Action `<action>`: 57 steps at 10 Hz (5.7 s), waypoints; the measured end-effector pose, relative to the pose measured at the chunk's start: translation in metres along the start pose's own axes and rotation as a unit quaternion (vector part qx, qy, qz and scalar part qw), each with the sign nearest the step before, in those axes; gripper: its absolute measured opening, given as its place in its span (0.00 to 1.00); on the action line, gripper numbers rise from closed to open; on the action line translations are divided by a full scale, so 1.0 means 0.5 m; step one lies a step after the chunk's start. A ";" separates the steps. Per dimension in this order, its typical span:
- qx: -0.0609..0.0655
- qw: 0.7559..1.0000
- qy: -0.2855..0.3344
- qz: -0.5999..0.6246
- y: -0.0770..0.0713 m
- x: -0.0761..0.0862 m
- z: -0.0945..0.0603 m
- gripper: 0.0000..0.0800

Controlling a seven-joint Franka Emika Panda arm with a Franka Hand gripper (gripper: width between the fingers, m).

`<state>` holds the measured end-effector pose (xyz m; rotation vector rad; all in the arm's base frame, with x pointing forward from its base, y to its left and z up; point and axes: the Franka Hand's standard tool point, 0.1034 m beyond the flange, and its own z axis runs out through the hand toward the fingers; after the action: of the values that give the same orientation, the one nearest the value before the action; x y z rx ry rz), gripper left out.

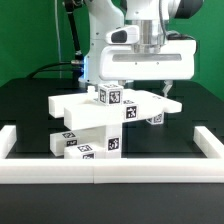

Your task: Assemble chair

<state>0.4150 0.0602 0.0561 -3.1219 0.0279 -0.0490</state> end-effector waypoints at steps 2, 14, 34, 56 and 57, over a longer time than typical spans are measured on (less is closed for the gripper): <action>0.000 1.000 0.000 0.000 0.000 0.000 0.000 0.81; -0.003 0.991 0.012 -0.130 -0.008 0.009 0.004 0.81; -0.003 0.989 0.002 -0.147 -0.069 -0.017 0.025 0.81; -0.018 0.989 -0.007 -0.147 -0.051 -0.037 0.076 0.81; -0.018 0.989 -0.009 -0.147 -0.050 -0.039 0.078 0.81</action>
Offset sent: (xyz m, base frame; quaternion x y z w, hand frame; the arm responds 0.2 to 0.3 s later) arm -0.0051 0.0114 -0.0009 0.0413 0.0104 -0.0442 0.9981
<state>0.3972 0.0863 0.0169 -3.1325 -0.4377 -0.0258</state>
